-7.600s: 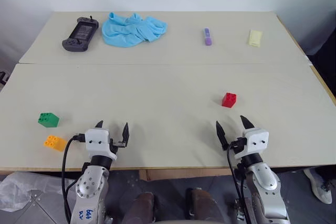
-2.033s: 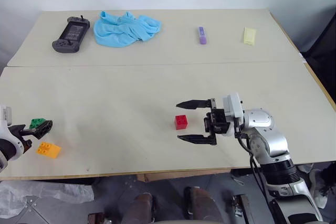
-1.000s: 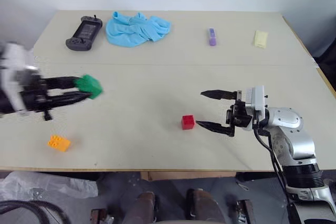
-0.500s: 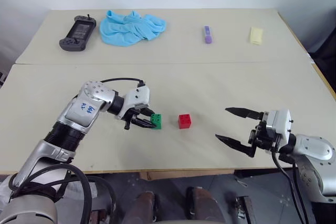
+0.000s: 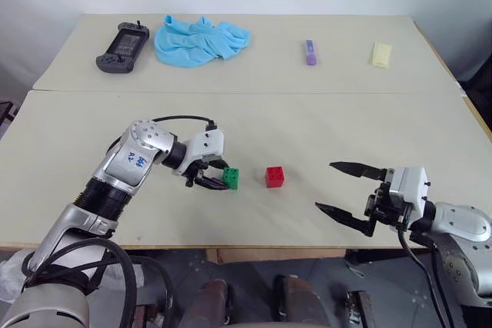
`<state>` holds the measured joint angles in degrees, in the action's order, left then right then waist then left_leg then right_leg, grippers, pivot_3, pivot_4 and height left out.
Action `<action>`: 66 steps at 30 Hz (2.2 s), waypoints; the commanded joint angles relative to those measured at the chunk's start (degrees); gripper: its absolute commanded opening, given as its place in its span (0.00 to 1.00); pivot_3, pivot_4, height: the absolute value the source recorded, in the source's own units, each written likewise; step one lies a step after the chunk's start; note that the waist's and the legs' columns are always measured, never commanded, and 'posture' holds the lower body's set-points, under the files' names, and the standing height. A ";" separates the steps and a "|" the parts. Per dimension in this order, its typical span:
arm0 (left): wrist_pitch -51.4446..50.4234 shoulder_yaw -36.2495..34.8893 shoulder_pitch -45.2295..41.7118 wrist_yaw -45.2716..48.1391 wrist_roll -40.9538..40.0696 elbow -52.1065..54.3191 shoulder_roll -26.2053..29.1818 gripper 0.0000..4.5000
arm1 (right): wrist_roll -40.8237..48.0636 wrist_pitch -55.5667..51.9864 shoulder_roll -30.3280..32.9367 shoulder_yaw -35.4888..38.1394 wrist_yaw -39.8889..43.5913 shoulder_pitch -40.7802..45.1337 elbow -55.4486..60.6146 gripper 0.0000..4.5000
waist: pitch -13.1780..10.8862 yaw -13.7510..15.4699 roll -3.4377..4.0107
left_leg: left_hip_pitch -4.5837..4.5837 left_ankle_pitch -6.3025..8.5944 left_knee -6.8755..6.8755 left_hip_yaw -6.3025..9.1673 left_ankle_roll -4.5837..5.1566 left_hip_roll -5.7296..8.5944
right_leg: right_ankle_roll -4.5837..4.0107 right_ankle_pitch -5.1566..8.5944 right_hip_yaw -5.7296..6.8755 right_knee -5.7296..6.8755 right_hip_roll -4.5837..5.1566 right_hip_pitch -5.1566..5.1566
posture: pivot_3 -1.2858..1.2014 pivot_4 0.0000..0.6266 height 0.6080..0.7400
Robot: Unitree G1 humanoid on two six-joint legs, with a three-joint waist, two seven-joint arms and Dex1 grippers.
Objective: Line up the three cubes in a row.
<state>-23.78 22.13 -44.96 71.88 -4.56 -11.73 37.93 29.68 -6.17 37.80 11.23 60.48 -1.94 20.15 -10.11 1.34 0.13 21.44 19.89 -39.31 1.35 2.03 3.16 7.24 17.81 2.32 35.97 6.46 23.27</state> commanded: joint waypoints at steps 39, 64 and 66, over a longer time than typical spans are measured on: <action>15.53 -83.86 85.30 -20.04 -31.04 19.49 -17.52 1.00 | -1.45 4.10 -12.44 -20.45 13.52 27.12 -12.76 1.00 | 0.06 -0.63 -0.28 | -0.39 0.31 0.23 0.61 -0.19 -0.35 | -0.43 0.04 0.43 -0.97 0.13 -0.78 | 0.52 0.24 1.00; 14.04 -64.98 67.24 -22.32 -24.22 10.47 0.88 0.62 | -2.82 -0.69 -9.37 -21.64 11.58 24.05 -9.75 1.00 | 0.03 -1.61 -0.22 | -0.34 0.34 0.26 0.65 -0.24 -0.35 | -0.55 0.05 0.51 -0.87 0.06 -0.67 | 0.52 0.24 1.00; 15.20 -64.42 66.20 -20.09 -23.53 8.41 3.14 0.48 | -2.91 -0.61 -9.20 -21.17 11.35 24.29 -10.22 1.00 | 0.03 -1.59 -0.21 | -0.34 0.35 0.26 0.65 -0.25 -0.34 | -0.56 0.05 0.51 -0.87 0.06 -0.67 | 0.52 0.24 1.00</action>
<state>-10.07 -41.82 21.48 49.95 -28.57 -2.32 39.41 26.41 -7.58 28.65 -10.91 72.07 21.95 8.53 -10.09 -0.25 -0.08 21.10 20.24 -39.05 2.00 1.78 2.81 6.68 17.86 2.83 35.10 6.52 22.60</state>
